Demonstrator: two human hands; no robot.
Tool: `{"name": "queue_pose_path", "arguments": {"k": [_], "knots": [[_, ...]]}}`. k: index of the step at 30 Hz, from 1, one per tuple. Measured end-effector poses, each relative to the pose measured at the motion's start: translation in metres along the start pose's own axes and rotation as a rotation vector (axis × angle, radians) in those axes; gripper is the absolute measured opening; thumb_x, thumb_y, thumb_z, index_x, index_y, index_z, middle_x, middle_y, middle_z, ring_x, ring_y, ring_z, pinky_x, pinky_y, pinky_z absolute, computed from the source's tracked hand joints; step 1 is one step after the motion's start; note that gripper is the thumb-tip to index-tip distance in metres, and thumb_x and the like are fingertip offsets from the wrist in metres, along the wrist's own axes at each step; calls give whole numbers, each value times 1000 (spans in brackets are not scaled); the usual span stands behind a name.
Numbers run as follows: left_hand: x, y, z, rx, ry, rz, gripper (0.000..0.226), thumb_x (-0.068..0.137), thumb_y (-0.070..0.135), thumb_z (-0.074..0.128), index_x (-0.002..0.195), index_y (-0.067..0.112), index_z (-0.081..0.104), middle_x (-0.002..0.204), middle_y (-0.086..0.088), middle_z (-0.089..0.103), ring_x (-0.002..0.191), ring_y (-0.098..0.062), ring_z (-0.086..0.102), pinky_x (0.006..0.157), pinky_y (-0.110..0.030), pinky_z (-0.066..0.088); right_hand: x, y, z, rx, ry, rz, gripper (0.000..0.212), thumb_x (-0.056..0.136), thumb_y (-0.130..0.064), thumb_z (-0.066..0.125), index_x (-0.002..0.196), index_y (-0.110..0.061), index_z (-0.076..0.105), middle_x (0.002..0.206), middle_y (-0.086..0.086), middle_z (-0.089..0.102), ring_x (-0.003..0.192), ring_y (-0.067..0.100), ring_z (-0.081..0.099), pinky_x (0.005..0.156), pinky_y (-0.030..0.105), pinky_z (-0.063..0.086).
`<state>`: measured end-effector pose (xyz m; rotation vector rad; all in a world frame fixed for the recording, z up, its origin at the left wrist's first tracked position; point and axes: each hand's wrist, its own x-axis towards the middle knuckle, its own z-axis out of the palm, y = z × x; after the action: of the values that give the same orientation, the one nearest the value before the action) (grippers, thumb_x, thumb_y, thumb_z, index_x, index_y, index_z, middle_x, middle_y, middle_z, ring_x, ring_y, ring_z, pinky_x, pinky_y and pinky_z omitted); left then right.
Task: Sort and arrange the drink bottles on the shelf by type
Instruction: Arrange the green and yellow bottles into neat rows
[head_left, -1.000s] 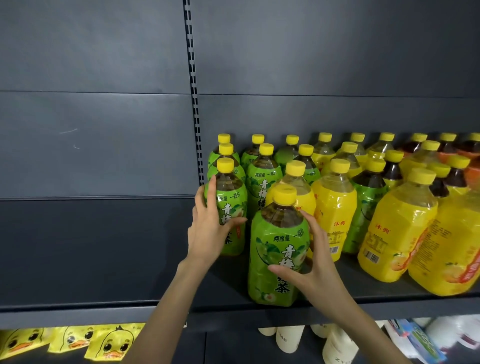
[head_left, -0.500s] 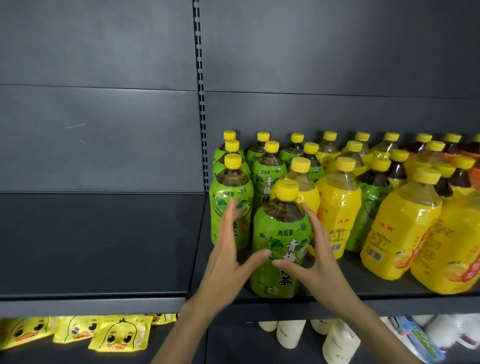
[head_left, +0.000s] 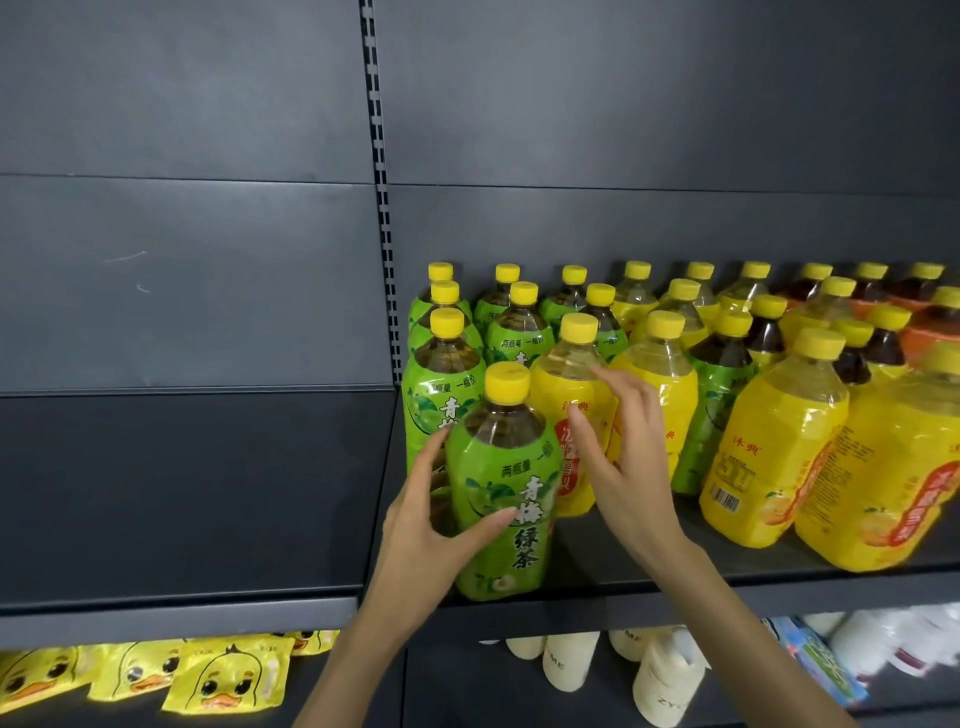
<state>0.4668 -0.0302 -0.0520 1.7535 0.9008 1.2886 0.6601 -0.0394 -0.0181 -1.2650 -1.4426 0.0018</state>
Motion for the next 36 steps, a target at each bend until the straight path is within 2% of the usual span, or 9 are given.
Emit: {"name": "queue_pose_path", "arguments": {"k": [5,7,11,15,19,25,30,33,36], "knots": [[-1,-5,-22,14,80,-13,82,60,56,77,132,50,38,120,21,60,115,-4,56,93,-42,51,20,4,17,-185,-61,61,83,83,-49,62,148,-34,12,149,5,25,136,20,30,103,45,43],[0,-6,-29,24,97,-18,83,61,55,76,134,47,36,121,20,59,115,-4,56,92,-43,52,21,5,24,-290,-50,60,96,79,-51,67,149,-34,4,151,13,24,138,28,28,105,48,39],[0,-9,-38,81,103,-33,87,63,60,72,138,47,30,125,21,56,117,-1,53,92,-44,52,21,4,33,-384,29,69,99,79,-40,72,151,-27,6,149,14,29,134,31,32,104,45,39],[-2,-5,-37,296,151,-15,95,63,77,60,143,49,17,138,16,36,120,2,45,89,-47,53,17,6,33,-392,31,43,97,82,-38,70,151,-26,4,150,13,28,135,31,29,97,45,43],[-1,1,-35,298,134,41,88,68,60,69,142,48,23,136,18,32,119,13,39,88,-46,54,9,2,18,-404,10,6,98,81,-43,69,149,-32,-1,150,10,29,135,27,30,79,36,49],[8,0,-30,240,72,58,88,67,54,70,142,49,24,135,18,33,124,8,37,92,-47,51,-13,-5,-20,-346,0,11,104,75,-44,71,146,-45,-6,149,5,30,128,25,41,68,38,56],[15,1,-10,246,-5,80,90,69,57,68,142,56,15,141,16,30,131,-7,37,98,-47,47,-22,-5,-36,-353,8,21,102,73,-44,69,147,-44,-1,149,3,30,127,24,43,68,35,54],[21,4,3,290,-44,132,91,73,55,64,142,53,4,151,12,22,130,5,25,107,-30,34,-24,-3,-44,-369,13,41,103,72,-43,68,146,-47,-4,150,0,29,116,27,50,63,36,54],[27,6,17,352,-63,161,89,78,52,59,139,50,-6,156,7,13,125,8,17,94,-22,29,-26,-2,-50,-378,32,41,103,72,-42,69,146,-45,-1,150,2,29,128,20,40,70,32,51]]}}
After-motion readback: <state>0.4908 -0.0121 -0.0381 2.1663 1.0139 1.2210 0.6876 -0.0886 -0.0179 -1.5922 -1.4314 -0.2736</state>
